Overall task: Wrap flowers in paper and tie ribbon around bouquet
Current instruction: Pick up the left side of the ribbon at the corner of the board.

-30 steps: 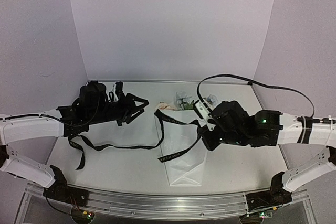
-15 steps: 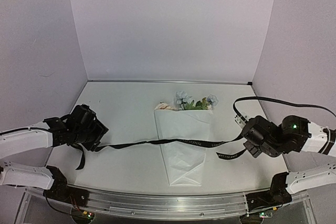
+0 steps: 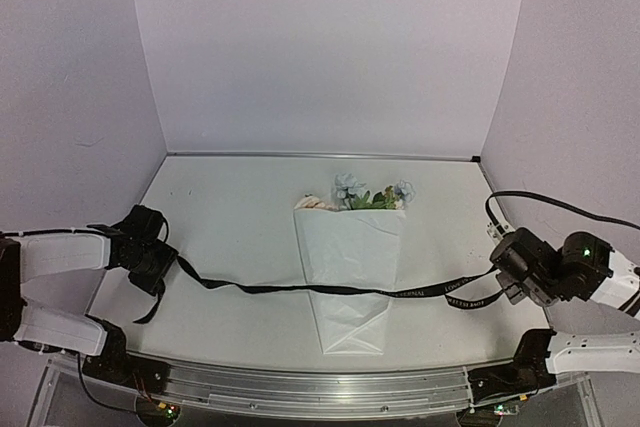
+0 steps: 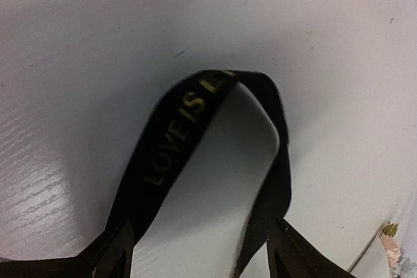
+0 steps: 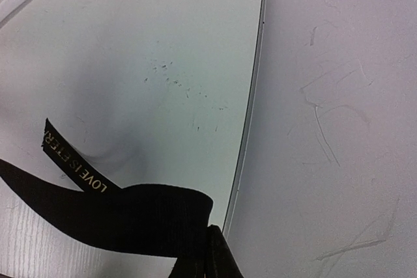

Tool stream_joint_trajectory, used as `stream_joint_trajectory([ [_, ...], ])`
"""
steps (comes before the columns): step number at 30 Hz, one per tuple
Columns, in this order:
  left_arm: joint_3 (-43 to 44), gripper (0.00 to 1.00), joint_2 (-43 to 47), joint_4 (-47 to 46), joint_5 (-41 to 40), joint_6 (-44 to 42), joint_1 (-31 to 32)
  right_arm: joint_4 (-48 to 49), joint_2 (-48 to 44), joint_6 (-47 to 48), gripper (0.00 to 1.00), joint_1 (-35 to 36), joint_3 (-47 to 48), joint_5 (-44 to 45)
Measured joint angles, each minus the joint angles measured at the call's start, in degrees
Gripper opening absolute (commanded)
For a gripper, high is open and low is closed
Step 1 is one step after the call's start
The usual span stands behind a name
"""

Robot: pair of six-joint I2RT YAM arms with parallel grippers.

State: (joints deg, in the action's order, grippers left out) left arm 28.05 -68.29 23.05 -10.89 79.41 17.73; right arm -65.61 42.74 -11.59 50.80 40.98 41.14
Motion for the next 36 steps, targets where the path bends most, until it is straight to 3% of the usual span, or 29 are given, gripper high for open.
stream_joint_trajectory([
  [11, 4.89, 0.57, -9.25, -2.71, 0.20, -5.86, -9.10, -1.24, -3.05, -0.46, 0.00, -0.76, -0.83, 1.40],
  [20, 8.41, 0.60, -11.75, -1.14, -1.91, -11.52, -15.80, -1.59, -5.14, -0.74, 0.00, -1.02, -2.38, 1.69],
  [24, 10.19, 0.62, -8.61, 0.11, -1.81, -11.88, -14.51, -1.70, -5.37, -0.94, 0.00, -1.02, -2.41, 1.62],
  [29, 10.19, 0.64, -2.74, 1.46, -1.83, -8.09, -8.00, -1.75, -5.36, -1.51, 0.00, -1.02, -2.41, 1.57],
  [36, 10.08, 0.64, -7.34, -0.28, -1.25, -1.03, -4.93, -1.75, -4.92, -1.80, 0.00, -1.19, -2.43, 1.55],
])
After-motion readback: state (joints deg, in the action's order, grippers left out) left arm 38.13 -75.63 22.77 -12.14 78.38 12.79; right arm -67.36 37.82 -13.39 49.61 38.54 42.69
